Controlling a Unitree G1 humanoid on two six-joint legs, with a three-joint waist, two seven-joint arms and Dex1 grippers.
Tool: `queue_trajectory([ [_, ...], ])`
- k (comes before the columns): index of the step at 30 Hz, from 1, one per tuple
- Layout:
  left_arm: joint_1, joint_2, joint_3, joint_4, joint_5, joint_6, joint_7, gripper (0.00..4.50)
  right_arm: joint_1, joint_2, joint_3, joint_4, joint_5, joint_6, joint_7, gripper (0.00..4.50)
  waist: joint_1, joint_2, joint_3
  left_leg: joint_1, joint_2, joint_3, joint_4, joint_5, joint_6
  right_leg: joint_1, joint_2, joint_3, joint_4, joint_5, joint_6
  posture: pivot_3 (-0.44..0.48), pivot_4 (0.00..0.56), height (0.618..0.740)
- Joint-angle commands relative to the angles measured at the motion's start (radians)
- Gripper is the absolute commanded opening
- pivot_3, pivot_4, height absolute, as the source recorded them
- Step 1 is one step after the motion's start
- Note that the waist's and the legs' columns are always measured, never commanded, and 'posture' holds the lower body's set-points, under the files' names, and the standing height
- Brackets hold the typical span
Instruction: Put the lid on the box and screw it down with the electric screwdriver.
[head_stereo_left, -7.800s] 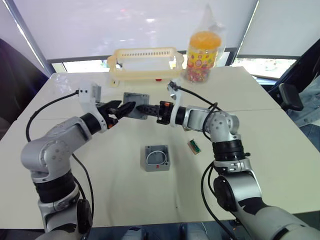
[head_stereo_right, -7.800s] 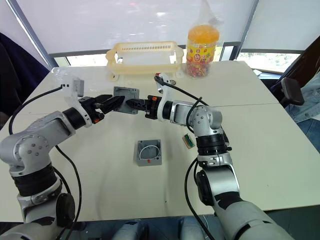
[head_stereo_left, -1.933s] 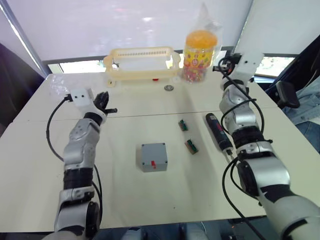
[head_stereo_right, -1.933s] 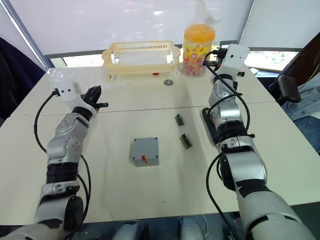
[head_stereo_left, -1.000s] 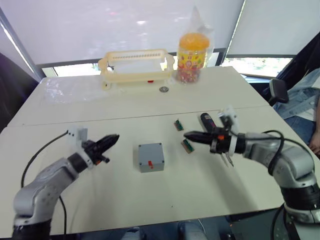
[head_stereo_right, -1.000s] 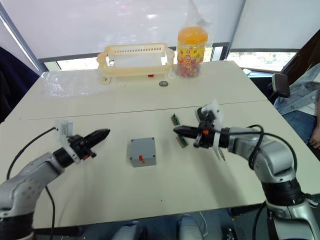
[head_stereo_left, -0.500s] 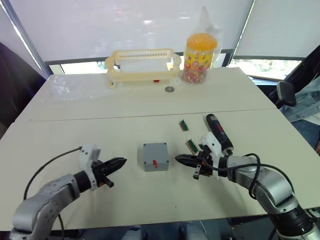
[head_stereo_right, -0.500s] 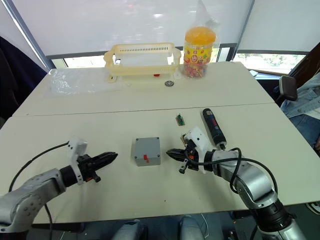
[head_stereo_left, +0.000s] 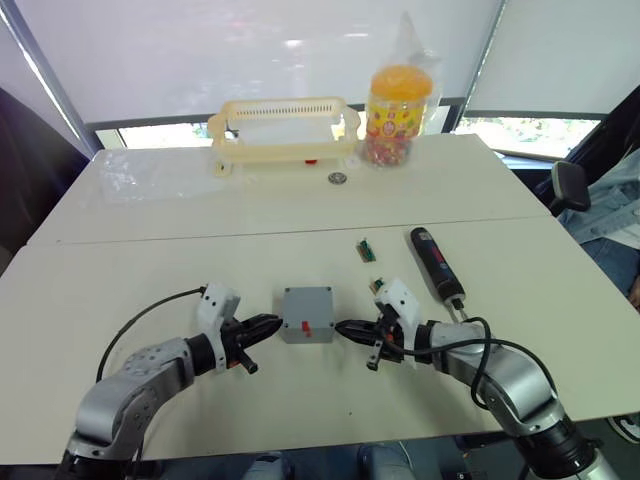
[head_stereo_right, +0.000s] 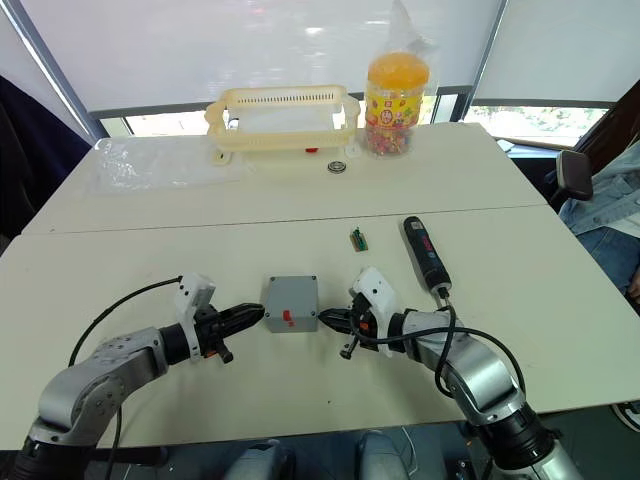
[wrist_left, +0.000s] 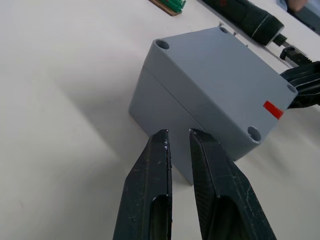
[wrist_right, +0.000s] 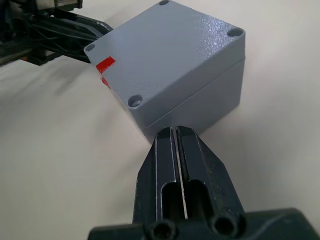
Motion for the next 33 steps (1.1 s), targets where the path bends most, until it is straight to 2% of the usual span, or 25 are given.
queue_trajectory([
  [1,-0.012,-0.008,-0.001,-0.006,0.006,-0.026,-0.021,0.59,0.008,0.006,0.005,-0.044,-0.012,-0.014,-0.002,0.04,0.000,0.000,0.000,0.000,0.000,0.000,0.000,0.000,0.000,0.000,0.000,0.000,0.000,0.000,0.000,0.000,0.150,0.740],
  [5,0.011,0.006,0.020,-0.030,-0.013,-0.008,-0.033,0.59,0.003,-0.012,-0.034,-0.024,-0.039,-0.033,-0.015,0.04,0.000,0.000,0.000,0.000,0.000,0.000,0.000,0.000,0.000,0.000,0.000,0.000,0.000,0.000,0.000,0.000,0.150,0.740],
  [10,0.066,0.060,0.075,-0.070,-0.072,0.041,-0.070,0.59,0.014,-0.037,-0.144,-0.050,0.009,-0.017,-0.009,0.04,-0.001,0.000,0.000,0.000,0.000,0.000,0.000,0.000,0.000,0.000,0.000,0.000,0.000,0.000,0.000,0.000,0.150,0.740],
  [13,0.074,0.095,0.122,-0.064,-0.091,0.055,-0.083,0.59,0.037,-0.067,-0.216,-0.090,0.042,-0.017,0.010,0.84,0.001,0.000,0.000,0.000,0.000,0.000,0.000,0.000,0.000,0.000,0.000,0.000,0.000,0.000,0.000,0.000,0.150,0.740],
  [16,0.074,0.172,0.226,-0.079,-0.169,0.101,-0.129,0.59,0.051,-0.082,-0.309,-0.114,0.081,-0.009,0.000,2.35,0.000,0.000,0.000,-0.001,0.000,-0.001,0.000,0.000,0.000,0.000,0.000,0.000,0.000,0.000,0.000,0.000,0.150,0.740],
  [20,0.050,0.300,0.290,-0.155,-0.239,0.138,-0.205,0.59,0.047,-0.076,-0.336,-0.065,0.044,-0.027,-0.045,4.45,-0.001,0.000,0.000,0.000,0.001,0.000,0.000,0.000,0.000,0.000,0.000,0.000,0.000,0.000,0.000,0.000,0.150,0.740],
  [24,-0.016,0.334,0.292,-0.222,-0.292,0.147,-0.203,0.59,0.015,-0.021,-0.328,-0.004,0.037,-0.015,-0.102,4.45,-0.001,0.000,0.000,0.000,0.001,0.000,0.000,0.000,0.000,0.000,0.000,0.000,-0.001,-0.001,-0.001,0.000,0.150,0.740],
  [28,-0.058,0.308,0.270,-0.241,-0.296,0.130,-0.169,0.59,0.015,0.048,-0.331,0.013,0.056,0.022,-0.150,4.45,-0.002,0.000,0.000,0.000,0.000,0.000,-0.001,0.000,0.000,0.000,0.000,0.000,-0.001,0.000,0.000,0.000,0.150,0.740],
  [33,-0.065,0.278,0.224,-0.254,-0.281,0.120,-0.153,0.59,0.034,0.072,-0.304,0.030,0.014,-0.004,-0.172,4.45,-0.002,0.000,0.000,0.000,0.000,0.000,-0.002,0.000,0.000,0.000,0.000,0.000,-0.001,0.000,0.000,0.000,0.150,0.740],
])
